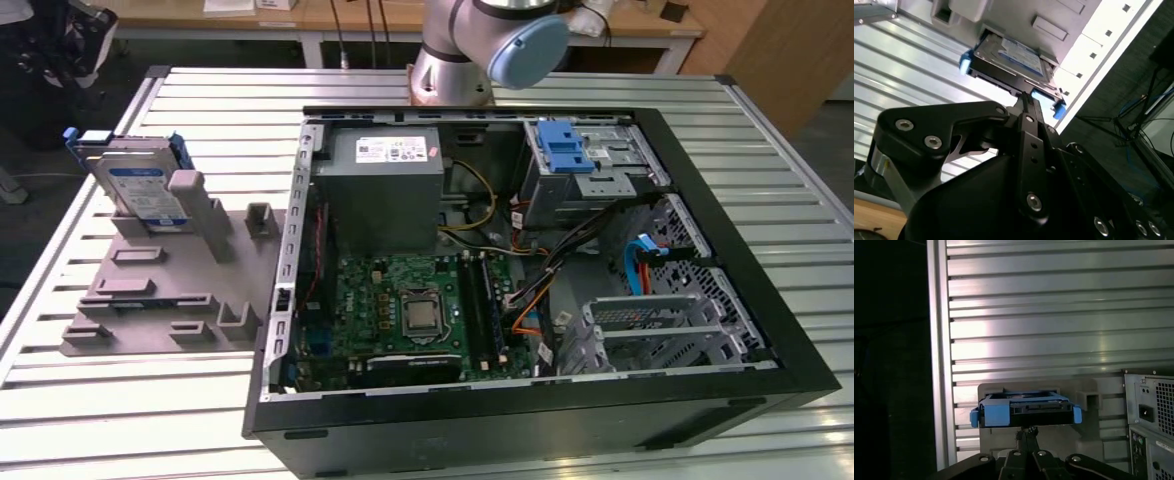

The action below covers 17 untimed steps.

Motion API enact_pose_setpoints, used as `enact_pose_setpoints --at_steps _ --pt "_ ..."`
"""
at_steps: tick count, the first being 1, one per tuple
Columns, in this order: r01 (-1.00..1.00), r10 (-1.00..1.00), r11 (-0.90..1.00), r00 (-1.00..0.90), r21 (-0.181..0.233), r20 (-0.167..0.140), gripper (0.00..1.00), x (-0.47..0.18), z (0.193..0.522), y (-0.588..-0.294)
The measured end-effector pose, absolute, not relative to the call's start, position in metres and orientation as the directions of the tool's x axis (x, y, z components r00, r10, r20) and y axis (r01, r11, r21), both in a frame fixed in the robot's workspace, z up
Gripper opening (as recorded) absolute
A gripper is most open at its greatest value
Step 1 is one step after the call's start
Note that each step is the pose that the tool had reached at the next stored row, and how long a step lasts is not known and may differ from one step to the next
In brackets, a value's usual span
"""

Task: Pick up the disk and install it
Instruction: 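Reach for the disk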

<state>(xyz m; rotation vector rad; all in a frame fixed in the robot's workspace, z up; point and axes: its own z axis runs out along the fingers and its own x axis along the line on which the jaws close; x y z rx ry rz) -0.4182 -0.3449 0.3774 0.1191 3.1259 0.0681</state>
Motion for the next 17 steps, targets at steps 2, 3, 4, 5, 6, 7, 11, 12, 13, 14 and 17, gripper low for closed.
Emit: enact_pose_setpoints --at_steps 2,3,4,5,6,7,11,12,13,14,17 --pt "0.076 0.076 0.996 -0.997 0.044 -0.011 0.11 -0.4188 0.3774 -0.3450" --pt "0.076 0.076 0.996 -0.997 0.044 -0.011 0.11 -0.4188 0.3774 -0.3450" --pt "0.076 0.076 0.996 -0.997 0.044 -0.011 0.11 -0.4188 0.3774 -0.3450" --pt "0.076 0.076 0.996 -0.997 0.044 -0.011 0.11 -0.4188 0.3774 -0.3449" --pt "0.076 0.076 0.996 -0.997 0.044 -0.011 0.11 -0.4189 0.3775 -0.3449" --pt "0.076 0.076 0.996 -0.997 0.044 -0.011 0.11 -0.4191 0.3774 -0.3449" --pt "0.076 0.076 0.996 -0.997 0.044 -0.011 0.11 -0.4246 0.3773 -0.3449" --pt "0.076 0.076 0.996 -0.997 0.044 -0.011 0.11 -0.4264 0.3774 -0.3449" --pt "0.076 0.076 0.996 -0.997 0.044 -0.011 0.11 -0.4268 0.3774 -0.3449" --pt "0.076 0.076 0.996 -0.997 0.044 -0.011 0.11 -0.4268 0.3773 -0.3449" --pt "0.076 0.076 0.996 -0.997 0.044 -0.011 0.11 -0.4271 0.3774 -0.3450"
